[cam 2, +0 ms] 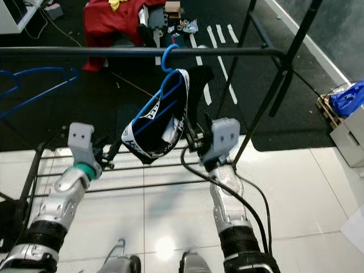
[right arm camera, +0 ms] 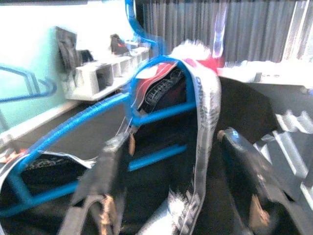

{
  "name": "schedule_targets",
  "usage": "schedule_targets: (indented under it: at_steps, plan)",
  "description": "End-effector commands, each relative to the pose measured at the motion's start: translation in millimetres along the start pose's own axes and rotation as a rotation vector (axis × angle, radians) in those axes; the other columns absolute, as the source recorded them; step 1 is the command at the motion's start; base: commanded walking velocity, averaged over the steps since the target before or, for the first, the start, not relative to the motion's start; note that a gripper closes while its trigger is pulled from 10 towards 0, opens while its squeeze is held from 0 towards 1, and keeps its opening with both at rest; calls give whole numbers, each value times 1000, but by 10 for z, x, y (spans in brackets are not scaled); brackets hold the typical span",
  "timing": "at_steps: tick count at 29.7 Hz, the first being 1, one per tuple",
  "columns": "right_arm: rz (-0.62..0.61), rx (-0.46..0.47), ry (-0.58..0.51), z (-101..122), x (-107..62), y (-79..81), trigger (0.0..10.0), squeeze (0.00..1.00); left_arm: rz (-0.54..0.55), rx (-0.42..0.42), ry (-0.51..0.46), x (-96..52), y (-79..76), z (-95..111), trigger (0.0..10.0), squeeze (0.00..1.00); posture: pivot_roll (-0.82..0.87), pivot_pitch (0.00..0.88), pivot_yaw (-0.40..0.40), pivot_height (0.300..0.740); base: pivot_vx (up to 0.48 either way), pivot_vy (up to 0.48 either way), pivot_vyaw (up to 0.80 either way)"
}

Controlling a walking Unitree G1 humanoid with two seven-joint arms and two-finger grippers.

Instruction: Hang hanger

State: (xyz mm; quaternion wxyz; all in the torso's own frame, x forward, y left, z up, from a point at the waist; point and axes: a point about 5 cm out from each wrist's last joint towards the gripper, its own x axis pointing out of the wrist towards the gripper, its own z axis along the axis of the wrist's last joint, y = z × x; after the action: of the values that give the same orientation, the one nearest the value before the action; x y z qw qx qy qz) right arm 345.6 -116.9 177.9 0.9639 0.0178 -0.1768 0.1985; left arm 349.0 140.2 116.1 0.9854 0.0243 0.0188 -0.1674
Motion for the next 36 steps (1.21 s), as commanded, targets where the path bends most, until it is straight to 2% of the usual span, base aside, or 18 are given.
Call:
schedule_targets:
  at_steps: [1, 5, 6, 7, 10, 13, 14, 17, 20, 25, 31, 34, 35, 36]
  plan:
    - [16, 46, 25, 22, 86, 23, 10000, 1000, -55, 25, 3, 31, -94, -6, 10000, 0, 3, 81, 79, 740, 0, 0, 0]
    - [-2, 91, 12, 132, 215, -3, 10000, 1000, -94, 23, -11, 77, -169, 44, 10000, 0, 6, 81, 84, 740, 0, 0, 0]
    - [-3, 126, 12, 188, 276, -11, 10000, 1000, -123, 20, -18, 104, -229, 66, 10000, 0, 6, 81, 86, 740, 0, 0, 0]
    - [8, 149, 20, 225, 322, -3, 10000, 0, -153, 14, -27, 124, -286, 86, 10000, 0, 5, 82, 91, 740, 0, 0, 0]
    - [37, 171, 35, 254, 360, 14, 10000, 0, -187, 9, -34, 143, -346, 103, 10000, 0, 5, 82, 91, 740, 0, 0, 0]
    - [89, 174, 70, 263, 390, 48, 10000, 0, -278, -13, -52, 153, -481, 134, 10000, 0, 5, 83, 98, 740, 0, 0, 0]
    - [96, 174, 88, 255, 402, 45, 10000, 0, -328, -19, -64, 149, -559, 154, 10000, 0, 5, 85, 101, 740, 0, 0, 0]
    - [95, 173, 106, 241, 412, 28, 10000, 0, -370, -25, -74, 141, -625, 175, 10000, 0, 4, 87, 103, 740, 0, 0, 0]
    - [115, 143, 178, 228, 441, -25, 10000, 0, -434, -16, -93, 121, -730, 212, 10000, 0, 5, 94, 99, 740, 0, 0, 0]
    - [127, 102, 242, 271, 459, -70, 10000, 0, -457, -1, -110, 94, -770, 248, 10000, 0, 6, 99, 93, 740, 0, 0, 0]
    - [123, 80, 261, 303, 463, -128, 10000, 0, -475, 10, -123, 56, -779, 267, 10000, 0, 4, 102, 93, 740, 0, 0, 0]
    - [145, 41, 265, 285, 449, -195, 10000, 0, -464, 23, -117, 23, -727, 251, 10000, 0, 4, 107, 88, 740, 0, 0, 0]
    - [154, 31, 261, 301, 444, -220, 5451, 0, -453, 24, -117, 7, -699, 255, 10000, 0, 6, 112, 84, 740, 0, 0, 0]
    - [154, 31, 261, 301, 444, -220, 5451, 0, -453, 24, -117, 7, -699, 255, 10000, 0, 6, 112, 84, 740, 0, 0, 0]
